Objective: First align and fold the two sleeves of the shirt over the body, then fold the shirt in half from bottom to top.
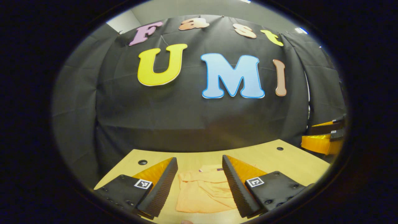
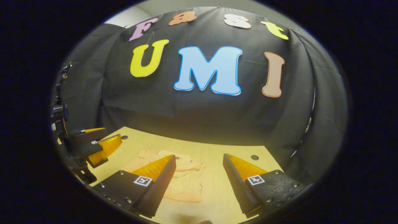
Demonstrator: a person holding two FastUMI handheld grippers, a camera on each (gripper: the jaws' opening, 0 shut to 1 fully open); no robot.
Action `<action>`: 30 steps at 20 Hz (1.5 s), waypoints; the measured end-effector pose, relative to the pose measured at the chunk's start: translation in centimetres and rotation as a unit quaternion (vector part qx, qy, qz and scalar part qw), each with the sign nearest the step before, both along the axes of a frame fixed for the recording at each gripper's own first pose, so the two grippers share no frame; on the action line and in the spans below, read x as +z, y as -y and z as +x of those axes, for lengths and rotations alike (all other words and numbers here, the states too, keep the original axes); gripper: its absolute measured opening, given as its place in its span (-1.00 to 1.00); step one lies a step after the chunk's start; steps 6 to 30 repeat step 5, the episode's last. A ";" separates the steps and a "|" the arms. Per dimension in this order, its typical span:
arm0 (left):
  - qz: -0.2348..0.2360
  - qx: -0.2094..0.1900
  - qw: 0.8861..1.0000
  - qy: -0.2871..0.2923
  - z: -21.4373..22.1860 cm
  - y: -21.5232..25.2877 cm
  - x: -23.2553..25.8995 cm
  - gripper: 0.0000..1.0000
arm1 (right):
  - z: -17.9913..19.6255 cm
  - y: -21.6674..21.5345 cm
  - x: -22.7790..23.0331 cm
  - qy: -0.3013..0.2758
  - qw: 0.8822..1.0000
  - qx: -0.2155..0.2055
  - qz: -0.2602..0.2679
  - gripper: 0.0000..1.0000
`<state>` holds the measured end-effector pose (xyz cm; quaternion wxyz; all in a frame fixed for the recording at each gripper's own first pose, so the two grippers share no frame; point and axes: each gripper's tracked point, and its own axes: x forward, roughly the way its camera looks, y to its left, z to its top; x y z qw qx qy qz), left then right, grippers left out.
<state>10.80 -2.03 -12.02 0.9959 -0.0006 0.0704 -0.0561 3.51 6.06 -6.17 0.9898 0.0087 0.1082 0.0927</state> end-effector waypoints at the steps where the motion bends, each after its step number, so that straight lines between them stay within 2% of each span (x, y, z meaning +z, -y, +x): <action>1: 0.001 0.003 1.000 0.006 -1.1 0.2 0.4 0.89 | -1.0 0.4 0.2 0.005 1.000 0.003 -0.004 0.90; 5: -0.013 0.012 1.000 0.018 -5.0 1.7 1.8 0.88 | -4.2 1.7 1.0 0.023 1.000 0.008 -0.008 0.90; 30: -0.013 0.012 1.000 0.018 -5.0 1.7 1.8 0.88 | -4.2 1.7 1.0 0.023 1.000 0.008 -0.008 0.90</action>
